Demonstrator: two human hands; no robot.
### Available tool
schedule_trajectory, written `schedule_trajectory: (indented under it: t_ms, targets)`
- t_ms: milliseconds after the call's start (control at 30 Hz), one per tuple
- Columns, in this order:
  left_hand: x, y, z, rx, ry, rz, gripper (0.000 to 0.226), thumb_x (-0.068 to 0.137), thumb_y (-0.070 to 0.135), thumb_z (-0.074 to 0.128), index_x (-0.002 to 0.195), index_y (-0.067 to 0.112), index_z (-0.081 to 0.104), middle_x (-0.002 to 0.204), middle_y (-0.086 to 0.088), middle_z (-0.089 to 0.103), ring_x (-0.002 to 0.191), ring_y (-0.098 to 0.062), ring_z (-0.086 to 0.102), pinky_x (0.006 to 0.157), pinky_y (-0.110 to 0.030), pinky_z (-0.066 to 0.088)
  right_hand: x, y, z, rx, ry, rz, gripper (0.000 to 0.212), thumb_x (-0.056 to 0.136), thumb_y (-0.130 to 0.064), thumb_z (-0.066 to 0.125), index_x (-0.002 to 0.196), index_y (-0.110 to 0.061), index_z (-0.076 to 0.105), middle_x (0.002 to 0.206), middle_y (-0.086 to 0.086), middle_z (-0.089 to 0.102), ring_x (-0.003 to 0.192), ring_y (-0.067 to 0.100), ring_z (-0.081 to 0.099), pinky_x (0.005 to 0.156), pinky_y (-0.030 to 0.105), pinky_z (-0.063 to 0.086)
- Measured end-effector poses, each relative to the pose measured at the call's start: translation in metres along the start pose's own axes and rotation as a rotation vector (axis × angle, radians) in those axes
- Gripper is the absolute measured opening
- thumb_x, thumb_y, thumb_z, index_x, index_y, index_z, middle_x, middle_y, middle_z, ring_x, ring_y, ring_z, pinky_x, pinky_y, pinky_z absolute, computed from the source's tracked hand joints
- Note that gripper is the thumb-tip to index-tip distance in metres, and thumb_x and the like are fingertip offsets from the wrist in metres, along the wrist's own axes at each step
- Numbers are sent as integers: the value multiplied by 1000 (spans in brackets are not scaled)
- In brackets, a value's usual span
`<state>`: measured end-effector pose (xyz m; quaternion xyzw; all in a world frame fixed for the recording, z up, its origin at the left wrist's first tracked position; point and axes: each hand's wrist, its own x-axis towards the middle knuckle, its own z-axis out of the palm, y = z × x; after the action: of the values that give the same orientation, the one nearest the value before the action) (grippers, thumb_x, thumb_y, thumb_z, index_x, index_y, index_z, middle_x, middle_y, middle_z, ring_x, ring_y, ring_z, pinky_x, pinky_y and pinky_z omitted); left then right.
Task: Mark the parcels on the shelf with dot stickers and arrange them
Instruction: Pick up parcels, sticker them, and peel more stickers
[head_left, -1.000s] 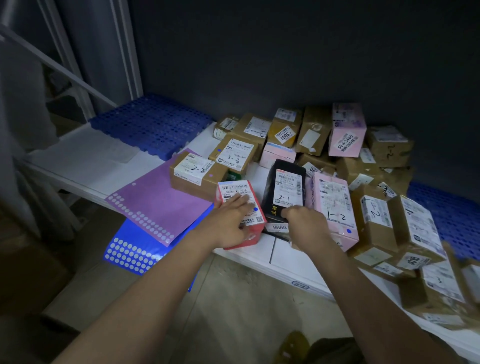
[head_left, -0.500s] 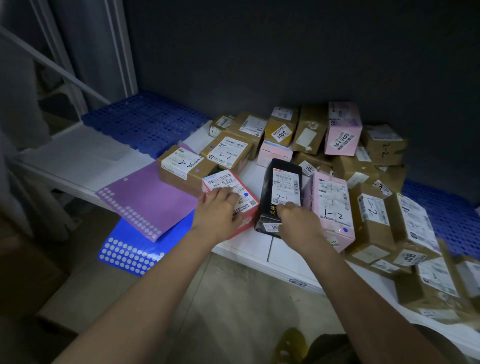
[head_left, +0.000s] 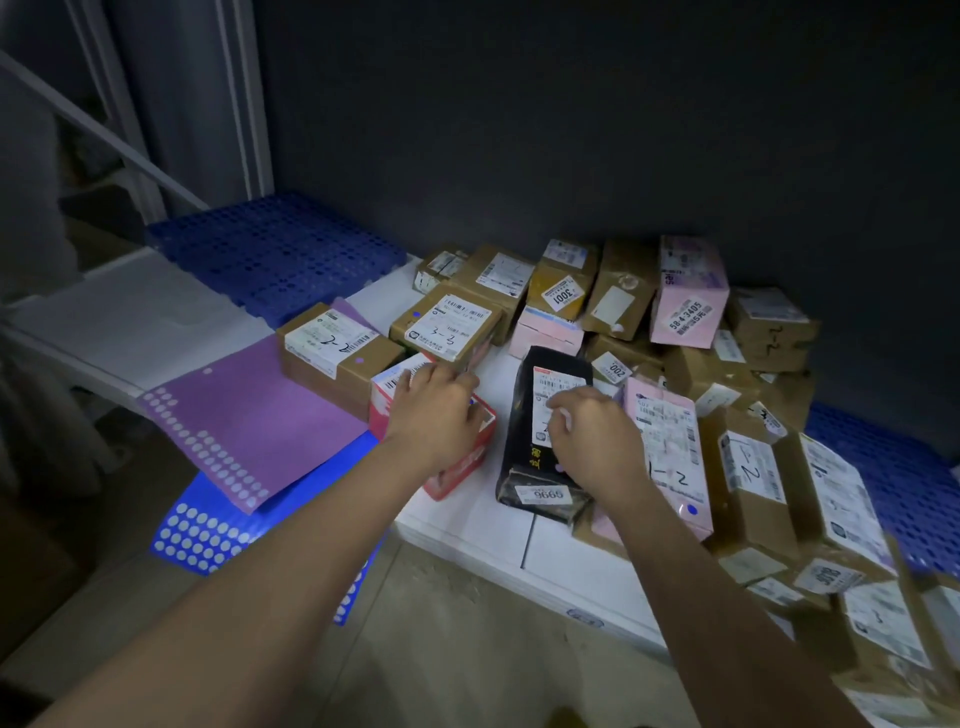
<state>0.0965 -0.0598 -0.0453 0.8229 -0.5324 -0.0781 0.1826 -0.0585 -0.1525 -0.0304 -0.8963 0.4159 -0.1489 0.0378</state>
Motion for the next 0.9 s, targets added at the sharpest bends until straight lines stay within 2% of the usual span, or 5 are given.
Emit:
schedule_trajectory:
  t_ms: [200,433,533,667,900]
  targets:
    - [48,4,-8,20,-37,-9,47,93,27,43,139,17,41,135,-11,47,129,-32,37,110,-48,26,73,15,7,65,76,106,33,91,-26,57,121,-14,63,134,8,51,128,27,39,100,36,37]
    - [96,51,1,-154,14,40,41,95,27,44,135,17,46,141,-10,42,130,-30,36,107,-42,32,124,78,-21,-52,360,463,78,83,-43,66,145,-14,29,154,18,15,139,38,16,111,46,19]
    - [111,77,7,-200,17,75,40,95,26,42,134,16,46,139,-10,44,129,-31,36,102,-40,35,137,105,-29,60,374,613,100,78,-50,71,151,-16,12,155,21,9,141,39,12,113,47,15]
    - [123,99,14,-234,31,129,38,94,23,43,131,15,49,134,-11,48,125,-31,40,98,-39,39,151,126,-23,141,317,674,115,74,-56,72,152,-17,-2,154,21,16,140,39,19,112,50,17]
    - [120,108,19,-329,42,146,32,95,20,45,126,16,53,130,-10,49,121,-29,44,94,-39,43,150,124,-22,302,536,643,102,72,-45,72,149,-14,13,147,15,33,136,33,31,109,48,28]
